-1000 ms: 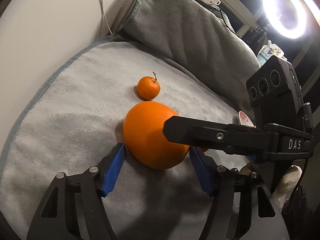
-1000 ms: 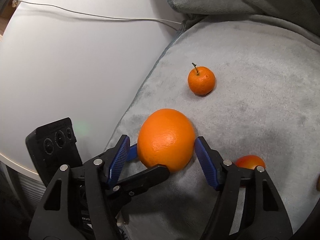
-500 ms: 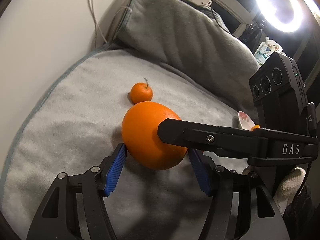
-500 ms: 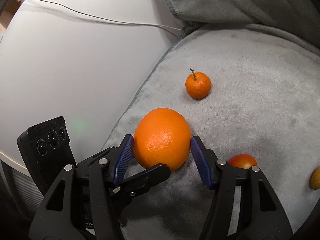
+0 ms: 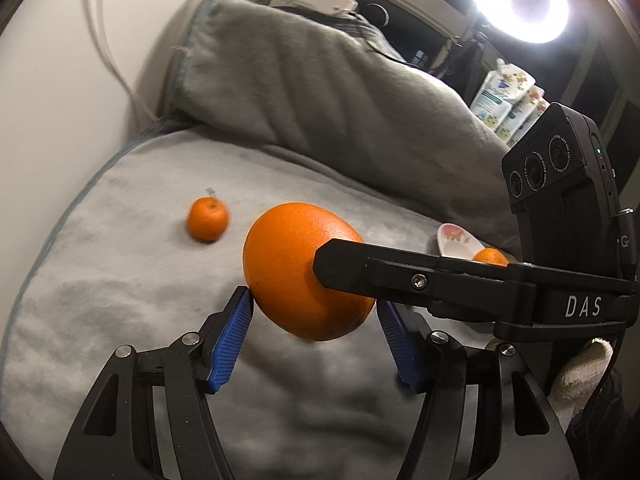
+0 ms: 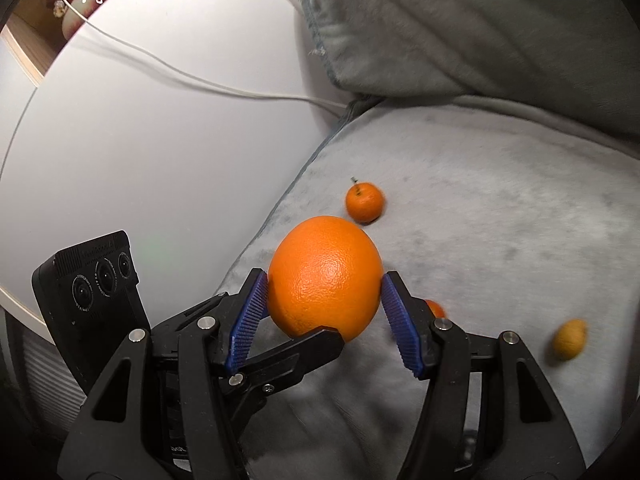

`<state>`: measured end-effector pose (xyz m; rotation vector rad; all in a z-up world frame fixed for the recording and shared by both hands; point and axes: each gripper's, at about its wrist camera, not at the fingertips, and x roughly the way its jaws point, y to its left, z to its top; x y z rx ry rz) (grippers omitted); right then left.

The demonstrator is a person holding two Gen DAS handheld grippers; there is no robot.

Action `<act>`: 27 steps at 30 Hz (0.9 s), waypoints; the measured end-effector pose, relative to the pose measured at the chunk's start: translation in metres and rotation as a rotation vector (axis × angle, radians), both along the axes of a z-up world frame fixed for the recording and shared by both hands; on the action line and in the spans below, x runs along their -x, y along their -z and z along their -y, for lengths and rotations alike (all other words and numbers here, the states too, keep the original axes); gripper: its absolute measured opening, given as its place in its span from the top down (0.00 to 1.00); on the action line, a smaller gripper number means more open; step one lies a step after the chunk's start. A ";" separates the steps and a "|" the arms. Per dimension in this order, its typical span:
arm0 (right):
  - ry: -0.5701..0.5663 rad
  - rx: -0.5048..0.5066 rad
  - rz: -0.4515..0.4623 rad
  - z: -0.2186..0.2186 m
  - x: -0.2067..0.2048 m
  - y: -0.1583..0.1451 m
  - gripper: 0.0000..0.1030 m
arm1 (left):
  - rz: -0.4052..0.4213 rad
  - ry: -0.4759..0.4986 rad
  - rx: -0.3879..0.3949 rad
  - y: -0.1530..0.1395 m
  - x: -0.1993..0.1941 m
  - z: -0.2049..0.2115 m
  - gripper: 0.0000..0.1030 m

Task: Organize fruits
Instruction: 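Carry the large orange over the plate and lower it beside the rough orange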

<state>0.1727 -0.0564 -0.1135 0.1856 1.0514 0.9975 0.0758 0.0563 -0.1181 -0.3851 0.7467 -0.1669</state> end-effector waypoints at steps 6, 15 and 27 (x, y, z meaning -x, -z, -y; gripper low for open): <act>0.049 -0.009 0.020 0.035 -0.002 -0.010 0.40 | 0.015 0.052 -0.010 -0.008 -0.012 0.029 0.38; 0.124 -0.014 0.041 0.081 -0.009 -0.020 0.40 | 0.031 0.121 -0.019 -0.016 -0.027 0.066 0.38; 0.214 -0.011 0.064 0.131 -0.023 -0.030 0.40 | 0.045 0.211 -0.026 -0.025 -0.051 0.110 0.38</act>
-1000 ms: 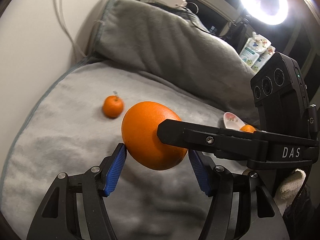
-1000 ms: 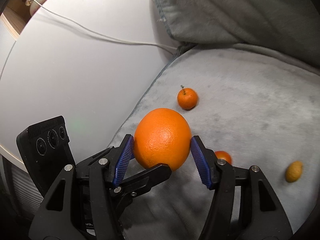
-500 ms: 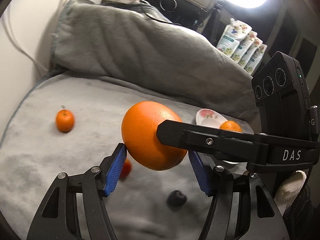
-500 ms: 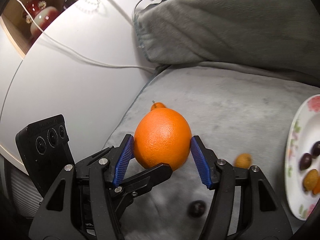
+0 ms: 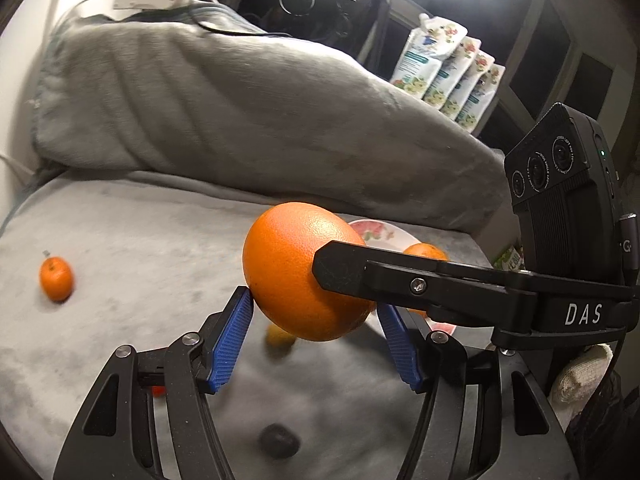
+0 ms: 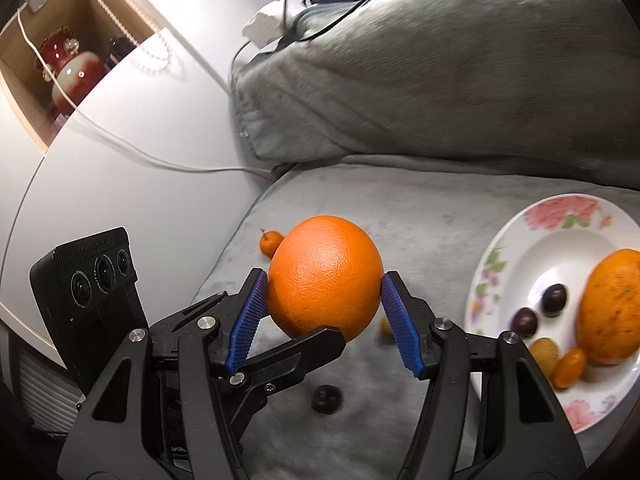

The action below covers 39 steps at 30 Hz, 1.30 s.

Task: Organize fruits
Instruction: 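Carry the large orange over the plate and lower it beside the rough orange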

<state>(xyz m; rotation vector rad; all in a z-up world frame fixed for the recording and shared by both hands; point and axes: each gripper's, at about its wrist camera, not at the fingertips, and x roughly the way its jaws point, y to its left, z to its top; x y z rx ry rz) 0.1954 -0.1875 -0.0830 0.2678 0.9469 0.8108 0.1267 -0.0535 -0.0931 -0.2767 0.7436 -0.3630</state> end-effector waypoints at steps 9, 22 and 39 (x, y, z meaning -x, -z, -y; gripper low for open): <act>0.057 0.003 -0.003 0.034 -0.012 0.001 0.40 | -0.010 0.050 0.003 0.002 -0.020 0.028 0.38; 0.096 0.015 -0.040 0.058 -0.032 0.017 0.40 | -0.052 0.082 0.007 0.015 -0.041 0.047 0.38; 0.121 0.029 -0.072 0.067 -0.042 0.029 0.40 | -0.091 0.103 0.012 0.025 -0.056 0.059 0.38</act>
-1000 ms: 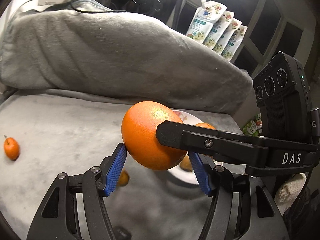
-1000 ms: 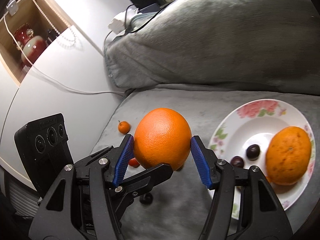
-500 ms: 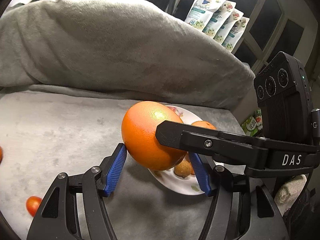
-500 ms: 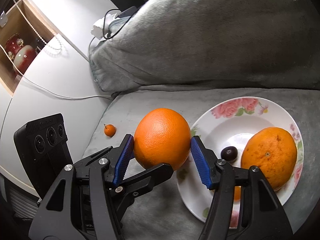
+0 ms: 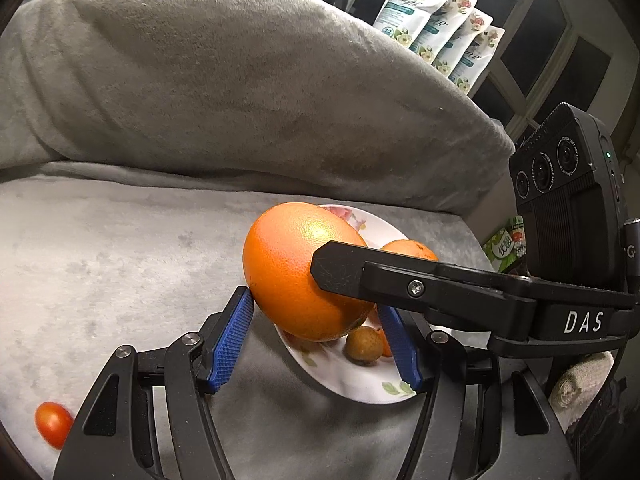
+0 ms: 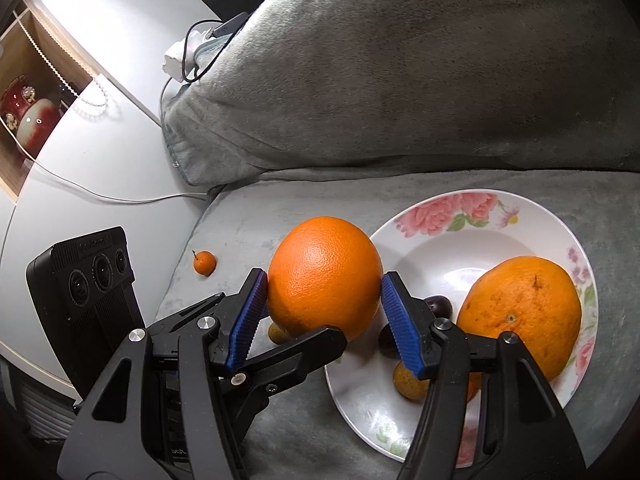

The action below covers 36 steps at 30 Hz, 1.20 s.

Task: Organize fruits
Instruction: 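Carry the large orange over the plate and lower it beside the rough orange, then open the right tool and withdraw both tools from the plate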

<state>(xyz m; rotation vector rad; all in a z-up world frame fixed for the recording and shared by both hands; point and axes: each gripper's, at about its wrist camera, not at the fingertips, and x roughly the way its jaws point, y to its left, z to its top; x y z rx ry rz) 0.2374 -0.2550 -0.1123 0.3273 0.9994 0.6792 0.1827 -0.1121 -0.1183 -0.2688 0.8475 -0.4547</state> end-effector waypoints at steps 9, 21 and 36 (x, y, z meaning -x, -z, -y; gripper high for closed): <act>0.002 0.003 0.000 -0.001 0.000 0.001 0.40 | 0.001 0.001 -0.006 0.000 0.000 0.000 0.38; 0.063 0.031 0.116 0.009 0.008 -0.028 0.29 | 0.013 -0.002 -0.053 -0.005 0.003 0.005 0.37; 0.124 0.048 0.211 0.022 0.030 -0.052 0.19 | 0.092 -0.046 -0.066 -0.030 0.030 -0.013 0.37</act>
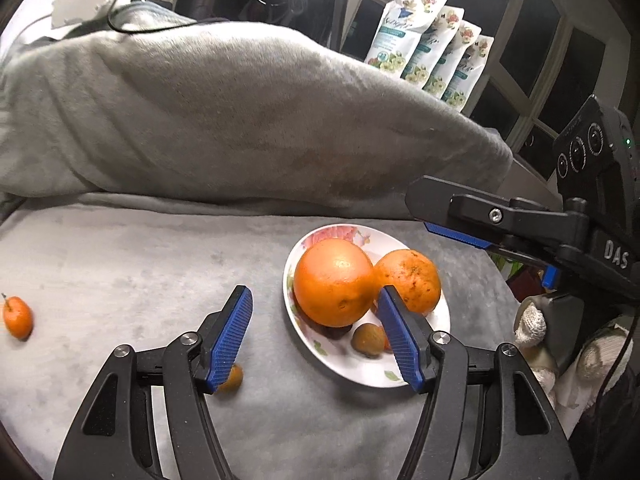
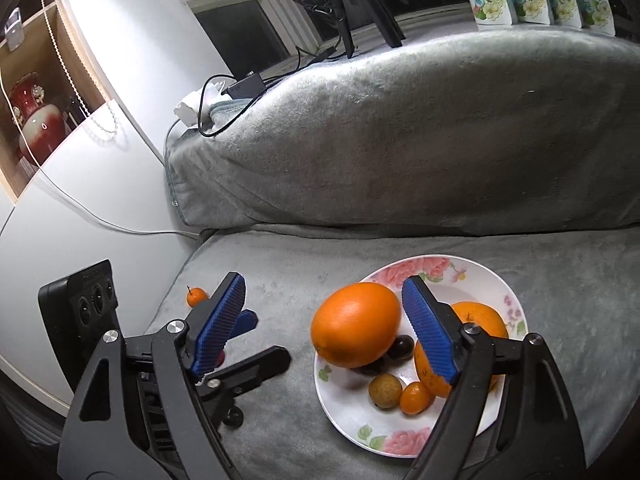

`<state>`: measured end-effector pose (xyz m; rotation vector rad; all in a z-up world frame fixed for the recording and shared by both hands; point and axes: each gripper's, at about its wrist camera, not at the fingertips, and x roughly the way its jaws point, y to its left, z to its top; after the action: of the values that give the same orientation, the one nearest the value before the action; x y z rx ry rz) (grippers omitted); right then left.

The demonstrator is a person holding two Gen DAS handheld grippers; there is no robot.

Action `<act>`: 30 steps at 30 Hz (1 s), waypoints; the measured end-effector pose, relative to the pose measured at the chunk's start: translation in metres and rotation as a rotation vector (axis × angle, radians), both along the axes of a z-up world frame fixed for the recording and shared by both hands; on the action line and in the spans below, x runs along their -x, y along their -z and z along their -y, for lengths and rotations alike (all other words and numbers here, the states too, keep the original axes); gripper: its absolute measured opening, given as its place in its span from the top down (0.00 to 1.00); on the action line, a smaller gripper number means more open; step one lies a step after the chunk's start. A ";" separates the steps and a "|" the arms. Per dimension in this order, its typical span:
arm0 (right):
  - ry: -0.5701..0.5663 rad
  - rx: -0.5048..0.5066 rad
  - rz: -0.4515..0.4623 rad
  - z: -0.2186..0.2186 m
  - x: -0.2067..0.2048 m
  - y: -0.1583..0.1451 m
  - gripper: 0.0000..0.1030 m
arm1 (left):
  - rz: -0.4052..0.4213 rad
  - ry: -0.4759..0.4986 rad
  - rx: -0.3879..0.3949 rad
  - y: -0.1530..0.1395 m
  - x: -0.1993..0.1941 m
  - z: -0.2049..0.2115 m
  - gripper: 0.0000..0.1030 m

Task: Organize fruits
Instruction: 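Open the right tool and withdraw both tools from the plate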

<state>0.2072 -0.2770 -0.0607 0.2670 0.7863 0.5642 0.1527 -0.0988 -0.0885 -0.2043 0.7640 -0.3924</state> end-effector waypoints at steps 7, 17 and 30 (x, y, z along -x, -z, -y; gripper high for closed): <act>0.017 -0.018 0.004 0.002 0.010 -0.001 0.19 | 0.040 -0.017 0.006 -0.012 0.020 -0.010 0.32; 0.024 -0.022 0.045 -0.004 0.027 -0.007 0.11 | 0.087 -0.030 -0.010 -0.028 0.041 -0.016 0.32; -0.032 0.014 0.081 -0.037 0.046 -0.009 0.00 | 0.135 -0.097 -0.062 -0.040 0.070 -0.043 0.23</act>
<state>0.1612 -0.2403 -0.0516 0.2176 0.7170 0.5962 0.0823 -0.0561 -0.0487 -0.1547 0.6301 -0.2876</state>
